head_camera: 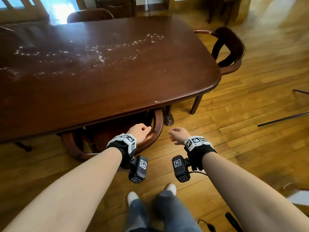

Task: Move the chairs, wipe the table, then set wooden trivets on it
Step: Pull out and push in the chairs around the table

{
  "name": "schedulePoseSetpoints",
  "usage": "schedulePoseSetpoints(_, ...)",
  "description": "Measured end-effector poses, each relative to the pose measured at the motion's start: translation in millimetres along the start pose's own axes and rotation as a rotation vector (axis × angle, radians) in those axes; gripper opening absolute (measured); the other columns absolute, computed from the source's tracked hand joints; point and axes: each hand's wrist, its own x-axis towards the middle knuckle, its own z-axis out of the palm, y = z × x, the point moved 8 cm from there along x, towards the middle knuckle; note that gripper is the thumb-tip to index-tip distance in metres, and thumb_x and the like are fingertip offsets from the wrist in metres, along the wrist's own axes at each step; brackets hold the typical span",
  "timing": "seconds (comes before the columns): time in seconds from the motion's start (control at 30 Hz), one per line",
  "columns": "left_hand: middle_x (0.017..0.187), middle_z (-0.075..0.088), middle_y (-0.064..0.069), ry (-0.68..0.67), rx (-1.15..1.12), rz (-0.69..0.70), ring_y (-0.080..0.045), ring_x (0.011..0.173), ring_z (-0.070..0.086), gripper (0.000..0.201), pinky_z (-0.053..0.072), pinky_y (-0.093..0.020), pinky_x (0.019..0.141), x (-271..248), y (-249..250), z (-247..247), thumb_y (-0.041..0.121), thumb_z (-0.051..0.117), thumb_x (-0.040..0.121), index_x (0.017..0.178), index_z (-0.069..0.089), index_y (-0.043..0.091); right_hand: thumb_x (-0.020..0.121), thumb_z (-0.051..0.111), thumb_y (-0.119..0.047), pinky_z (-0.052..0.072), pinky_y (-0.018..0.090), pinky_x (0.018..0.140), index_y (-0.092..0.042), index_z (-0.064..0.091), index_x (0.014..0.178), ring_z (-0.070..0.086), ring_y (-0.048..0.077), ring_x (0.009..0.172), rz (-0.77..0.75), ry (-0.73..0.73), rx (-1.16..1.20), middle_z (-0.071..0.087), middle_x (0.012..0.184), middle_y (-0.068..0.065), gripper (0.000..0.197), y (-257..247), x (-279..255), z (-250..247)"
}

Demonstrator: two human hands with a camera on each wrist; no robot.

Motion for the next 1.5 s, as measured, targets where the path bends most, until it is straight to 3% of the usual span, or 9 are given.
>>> schedulePoseSetpoints(0.2, 0.108, 0.066, -0.011, -0.103, 0.033, 0.142, -0.031, 0.099, 0.064, 0.038, 0.050, -0.039, 0.090, 41, 121, 52, 0.044, 0.043, 0.096, 0.103, 0.061, 0.011, 0.095, 0.052, -0.021, 0.045, 0.023, 0.059, -0.008, 0.056, 0.118, 0.056, 0.018, 0.078, 0.023, 0.142, 0.084, 0.060, 0.098, 0.009, 0.027, 40, 24, -125)
schedulePoseSetpoints(0.3, 0.109, 0.066, -0.010, -0.092, 0.028, 0.182, -0.030, 0.101, 0.062, 0.032, 0.047, -0.034, 0.083, 69, 187, 83, 0.039, 0.043, 0.097, 0.103, 0.063, 0.014, 0.095, 0.052, -0.020, 0.043, 0.021, 0.054, -0.002, 0.048, 0.133, 0.055, 0.014, 0.070, 0.026, 0.184, 0.137, 0.057, 0.103, 0.008, 0.042, 60, 41, -195)
schedulePoseSetpoints(0.47, 0.114, 0.065, -0.007, -0.144, 0.019, 0.275, -0.025, 0.107, 0.059, 0.032, 0.045, -0.033, 0.091, 103, 302, 142, 0.031, 0.045, 0.097, 0.113, 0.066, 0.013, 0.097, 0.050, -0.019, 0.045, 0.023, 0.060, 0.002, 0.048, 0.133, 0.055, 0.021, 0.087, 0.018, 0.225, 0.159, 0.058, 0.106, 0.013, 0.042, 86, 64, -304)
schedulePoseSetpoints(0.63, 0.118, 0.063, -0.004, -0.142, 0.031, 0.285, -0.023, 0.102, 0.060, 0.031, 0.045, -0.029, 0.085, 138, 386, 185, 0.032, 0.045, 0.097, 0.118, 0.062, 0.017, 0.096, 0.050, -0.023, 0.048, 0.024, 0.062, 0.000, 0.048, 0.134, 0.056, 0.018, 0.078, 0.045, 0.253, 0.139, 0.060, 0.109, 0.010, 0.045, 109, 97, -395)
schedulePoseSetpoints(0.8, 0.117, 0.061, -0.006, -0.129, 0.062, 0.304, -0.022, 0.087, 0.058, 0.030, 0.043, -0.026, 0.075, 193, 454, 213, 0.026, 0.044, 0.098, 0.121, 0.061, 0.017, 0.096, 0.051, -0.026, 0.042, 0.032, 0.092, 0.000, 0.049, 0.134, 0.047, 0.016, 0.096, 0.046, 0.280, 0.136, 0.054, 0.137, 0.015, 0.046, 119, 144, -469)
schedulePoseSetpoints(0.97, 0.112, 0.060, -0.006, -0.134, 0.090, 0.348, -0.023, 0.094, 0.058, 0.030, 0.042, -0.026, 0.079, 275, 537, 231, 0.026, 0.046, 0.097, 0.124, 0.058, 0.018, 0.096, 0.051, -0.027, 0.041, 0.031, 0.088, -0.002, 0.054, 0.130, 0.047, 0.017, 0.096, 0.058, 0.298, 0.091, 0.060, 0.124, 0.012, 0.042, 105, 204, -557)
schedulePoseSetpoints(1.13, 0.093, 0.056, -0.005, -0.125, 0.095, 0.403, -0.022, 0.072, 0.052, 0.030, 0.037, -0.027, 0.064, 366, 639, 231, 0.024, 0.049, 0.096, 0.124, 0.056, 0.016, 0.094, 0.052, -0.030, 0.045, 0.037, 0.096, -0.005, 0.059, 0.125, 0.049, 0.017, 0.094, 0.096, 0.367, 0.075, 0.060, 0.108, 0.006, 0.040, 75, 262, -668)
schedulePoseSetpoints(1.33, 0.103, 0.067, -0.002, -0.188, 0.074, 0.399, -0.025, 0.083, 0.068, 0.014, 0.048, -0.031, 0.070, 453, 736, 244, 0.033, 0.048, 0.094, 0.096, 0.061, 0.030, 0.094, 0.053, -0.026, 0.044, 0.036, 0.084, -0.011, 0.065, 0.109, 0.052, 0.020, 0.088, 0.079, 0.393, 0.165, 0.059, 0.098, 0.004, 0.025, 41, 324, -764)
schedulePoseSetpoints(1.5, 0.090, 0.066, -0.004, -0.183, 0.019, 0.361, -0.032, 0.085, 0.070, 0.018, 0.034, -0.023, 0.047, 538, 799, 260, 0.026, 0.049, 0.096, 0.093, 0.066, 0.021, 0.094, 0.052, -0.024, 0.048, 0.033, 0.074, -0.007, 0.065, 0.110, 0.056, 0.023, 0.082, 0.066, 0.333, 0.184, 0.063, 0.096, 0.010, 0.027, 17, 410, -840)
